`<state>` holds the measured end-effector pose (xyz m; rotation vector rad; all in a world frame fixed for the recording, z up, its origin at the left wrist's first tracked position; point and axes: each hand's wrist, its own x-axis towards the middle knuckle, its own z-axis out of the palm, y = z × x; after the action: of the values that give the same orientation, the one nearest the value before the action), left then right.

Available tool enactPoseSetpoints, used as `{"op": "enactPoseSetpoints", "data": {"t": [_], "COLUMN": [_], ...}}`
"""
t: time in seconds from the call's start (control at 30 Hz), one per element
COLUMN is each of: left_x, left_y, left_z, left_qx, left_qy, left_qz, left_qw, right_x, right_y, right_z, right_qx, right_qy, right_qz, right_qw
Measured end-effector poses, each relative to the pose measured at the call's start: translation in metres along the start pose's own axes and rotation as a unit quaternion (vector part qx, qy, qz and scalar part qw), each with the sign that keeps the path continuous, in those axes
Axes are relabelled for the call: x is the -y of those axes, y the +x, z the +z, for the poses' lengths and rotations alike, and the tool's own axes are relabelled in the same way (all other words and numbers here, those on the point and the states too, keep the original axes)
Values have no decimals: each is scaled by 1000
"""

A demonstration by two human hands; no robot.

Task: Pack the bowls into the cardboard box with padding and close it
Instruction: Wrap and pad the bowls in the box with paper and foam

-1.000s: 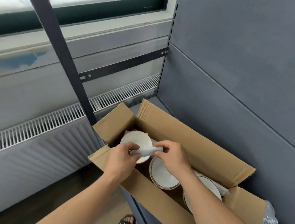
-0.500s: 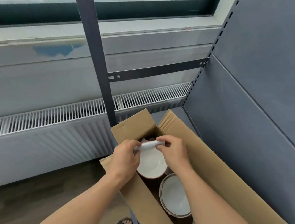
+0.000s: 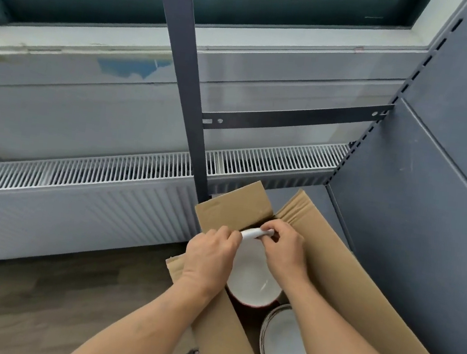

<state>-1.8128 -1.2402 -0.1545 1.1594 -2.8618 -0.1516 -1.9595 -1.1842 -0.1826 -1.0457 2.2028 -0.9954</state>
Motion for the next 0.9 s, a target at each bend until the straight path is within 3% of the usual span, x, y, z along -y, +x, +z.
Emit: {"op": "enactPoseSetpoints", "data": {"t": [0.13, 0.47, 0.77, 0.9], "left_x": [-5, -13, -23, -26], "left_y": [0, 5, 10, 11], "left_z": [0, -4, -14, -15], "left_qx": [69, 121, 169, 157], "left_qy": [40, 29, 20, 0], "left_qz": [-14, -58, -54, -68], "left_qw": [997, 991, 984, 985], "right_x": [-3, 1, 1, 3], "right_y": [5, 9, 17, 16], "right_z": [4, 7, 5, 10], "right_qx": [9, 4, 90, 39], "right_qy": [-18, -27, -72, -71], "right_qz": [-15, 12, 43, 54], "right_qw": [1000, 1000, 992, 995]}}
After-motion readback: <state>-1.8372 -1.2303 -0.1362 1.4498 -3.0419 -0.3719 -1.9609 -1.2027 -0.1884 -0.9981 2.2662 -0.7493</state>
